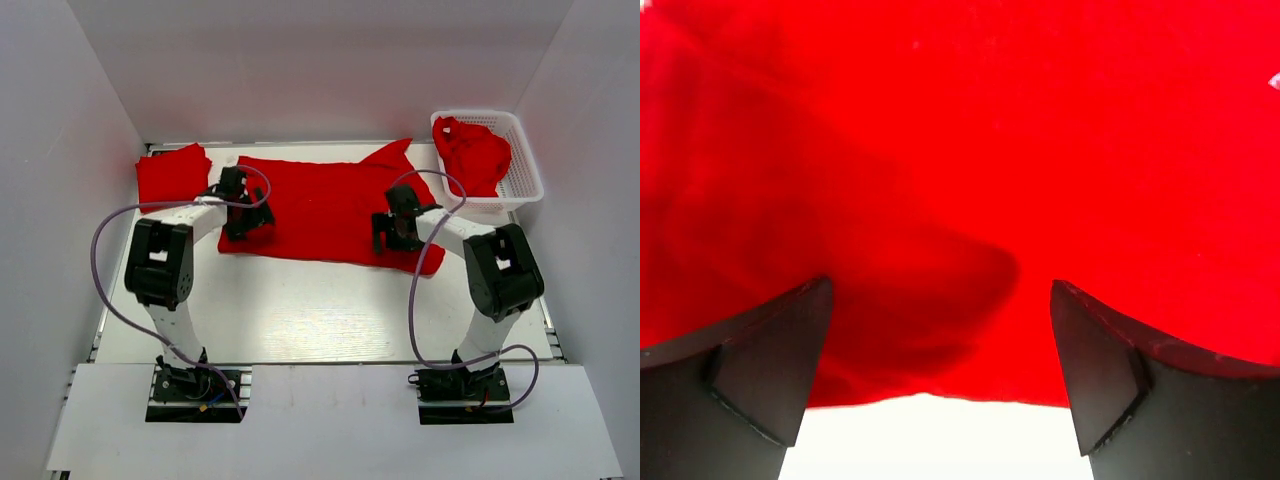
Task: Fold and stack the t-shirts
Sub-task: Fold the flattened tshirt in 1/3 of the way, then grap the side of the flattened tshirt furthest away from the robot with both arms
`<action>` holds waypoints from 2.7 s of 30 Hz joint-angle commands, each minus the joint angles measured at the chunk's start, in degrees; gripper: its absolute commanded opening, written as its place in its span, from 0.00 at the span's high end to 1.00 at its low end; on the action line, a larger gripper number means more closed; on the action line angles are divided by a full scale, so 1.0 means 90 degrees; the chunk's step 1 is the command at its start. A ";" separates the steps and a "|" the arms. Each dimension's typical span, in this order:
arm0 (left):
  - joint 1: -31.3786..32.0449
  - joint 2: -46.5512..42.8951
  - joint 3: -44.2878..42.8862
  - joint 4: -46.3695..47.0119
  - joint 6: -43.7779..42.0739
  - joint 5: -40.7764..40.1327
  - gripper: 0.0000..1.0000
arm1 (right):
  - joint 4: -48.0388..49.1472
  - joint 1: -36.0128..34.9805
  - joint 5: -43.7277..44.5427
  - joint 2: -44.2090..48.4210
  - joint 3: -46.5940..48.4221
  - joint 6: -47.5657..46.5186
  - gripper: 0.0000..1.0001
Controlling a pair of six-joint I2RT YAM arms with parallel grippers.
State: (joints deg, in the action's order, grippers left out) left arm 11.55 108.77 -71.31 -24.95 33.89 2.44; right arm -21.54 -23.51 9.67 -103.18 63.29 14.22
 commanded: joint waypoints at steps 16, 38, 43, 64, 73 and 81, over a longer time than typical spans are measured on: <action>-0.0121 -0.3539 0.3636 -0.1650 0.0453 -0.0398 0.00 | -0.0428 0.0200 -0.2333 0.4070 -0.4238 0.2151 0.10; -0.0794 0.0605 -0.3013 -0.2649 -0.0346 -0.1325 0.00 | -0.1112 0.0404 -0.0078 0.0450 0.2302 0.1125 0.10; -0.0922 0.1390 -0.3638 -0.2385 -0.0659 -0.1500 0.06 | -0.1132 0.0853 -0.0468 -0.0761 0.3543 0.1223 0.10; -0.1039 0.2622 -0.3719 -0.1712 -0.0885 -0.1219 0.43 | -0.0839 0.1440 -0.0929 -0.2393 0.4814 0.1008 0.10; -0.0981 0.2240 -0.2819 -0.1339 -0.0758 -0.0583 1.00 | -0.0683 0.1460 -0.0557 -0.2452 0.4775 0.1125 0.10; -0.0922 0.2045 -0.2878 -0.0959 -0.0758 -0.0749 1.00 | -0.0351 0.1450 -0.0810 -0.2832 0.5086 0.1135 0.10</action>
State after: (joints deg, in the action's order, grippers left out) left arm 2.46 128.38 -99.29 -33.06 26.63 -5.91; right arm -27.53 -10.52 3.16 -127.26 105.89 23.83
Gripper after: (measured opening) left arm 0.011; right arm 0.905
